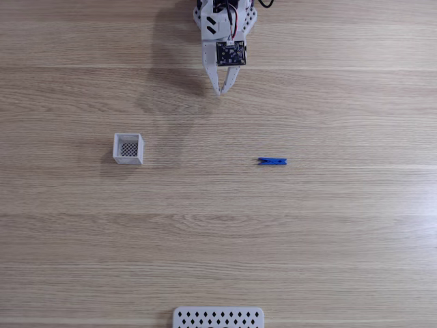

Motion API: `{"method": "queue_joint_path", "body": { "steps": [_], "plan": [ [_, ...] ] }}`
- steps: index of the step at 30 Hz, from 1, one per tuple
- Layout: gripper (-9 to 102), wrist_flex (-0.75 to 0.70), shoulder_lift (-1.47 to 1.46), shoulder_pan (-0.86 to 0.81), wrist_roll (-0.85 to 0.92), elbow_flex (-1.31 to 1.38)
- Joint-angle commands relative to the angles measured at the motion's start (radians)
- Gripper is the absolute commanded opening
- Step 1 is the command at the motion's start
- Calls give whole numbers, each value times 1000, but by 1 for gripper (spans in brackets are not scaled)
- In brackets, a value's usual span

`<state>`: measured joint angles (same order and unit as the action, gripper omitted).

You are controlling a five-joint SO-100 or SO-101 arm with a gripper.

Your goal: Grasp a peg and put it in the crate.

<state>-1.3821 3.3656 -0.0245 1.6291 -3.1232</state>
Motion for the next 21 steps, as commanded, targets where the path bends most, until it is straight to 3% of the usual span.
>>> {"method": "queue_joint_path", "body": {
  "steps": [1,21],
  "plan": [
    [-1,15,32,0,-5,-20],
    [-1,21,-3,0,18,-3]
  ]
}}
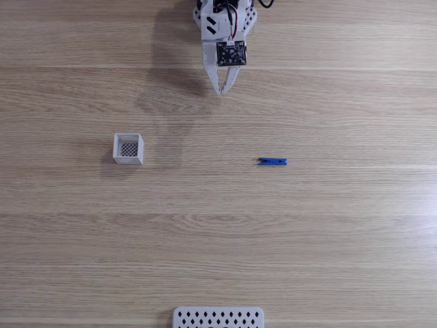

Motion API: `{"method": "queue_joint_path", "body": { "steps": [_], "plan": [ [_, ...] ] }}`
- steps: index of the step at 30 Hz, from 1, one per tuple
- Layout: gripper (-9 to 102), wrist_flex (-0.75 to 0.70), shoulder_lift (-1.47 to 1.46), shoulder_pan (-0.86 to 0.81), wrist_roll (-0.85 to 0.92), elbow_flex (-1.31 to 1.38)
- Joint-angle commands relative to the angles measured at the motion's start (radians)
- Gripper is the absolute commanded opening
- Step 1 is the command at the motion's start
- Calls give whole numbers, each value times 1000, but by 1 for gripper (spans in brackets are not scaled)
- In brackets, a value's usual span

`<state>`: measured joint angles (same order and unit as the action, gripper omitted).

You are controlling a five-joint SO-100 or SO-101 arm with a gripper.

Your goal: Grasp a peg and put it in the crate.

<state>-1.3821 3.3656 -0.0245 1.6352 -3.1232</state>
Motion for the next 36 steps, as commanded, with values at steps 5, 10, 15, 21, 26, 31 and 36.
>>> {"method": "queue_joint_path", "body": {
  "steps": [5,10,15,21,26,31,36],
  "plan": [
    [-1,51,-175,3,175,115],
    [-1,60,-456,-15,577,272],
    [-1,60,-733,-86,971,551],
    [-1,41,-1124,-132,1259,1008],
    [-1,-89,-1342,-152,1138,1325],
    [-1,-296,-1479,-34,971,1519],
    [-1,-442,-1640,183,931,1694]
  ]
}}
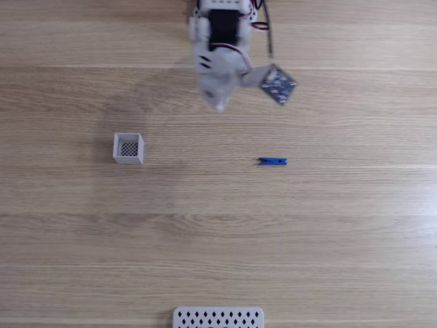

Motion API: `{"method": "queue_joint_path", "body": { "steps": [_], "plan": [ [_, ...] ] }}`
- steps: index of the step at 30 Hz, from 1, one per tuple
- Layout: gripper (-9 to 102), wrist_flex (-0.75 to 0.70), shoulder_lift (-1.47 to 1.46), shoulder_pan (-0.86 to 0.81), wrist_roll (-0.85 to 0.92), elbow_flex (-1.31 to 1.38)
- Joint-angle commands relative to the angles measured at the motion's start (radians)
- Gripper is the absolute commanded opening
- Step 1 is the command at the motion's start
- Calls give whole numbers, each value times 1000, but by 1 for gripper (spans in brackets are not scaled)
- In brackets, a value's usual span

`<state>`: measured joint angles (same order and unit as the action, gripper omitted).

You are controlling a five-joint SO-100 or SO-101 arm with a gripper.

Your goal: Grasp a peg and put it in the crate.

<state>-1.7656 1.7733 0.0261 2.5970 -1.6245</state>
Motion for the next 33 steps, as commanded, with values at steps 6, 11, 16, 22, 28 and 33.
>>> {"method": "queue_joint_path", "body": {
  "steps": [6,11,16,22,28,33],
  "plan": [
    [-1,121,-265,282,-17,357],
    [-1,238,-379,313,-5,341],
    [-1,247,-393,325,135,299],
    [-1,364,-408,321,218,215],
    [-1,549,-388,311,225,60],
    [1,526,-393,308,225,101]
  ]
}}
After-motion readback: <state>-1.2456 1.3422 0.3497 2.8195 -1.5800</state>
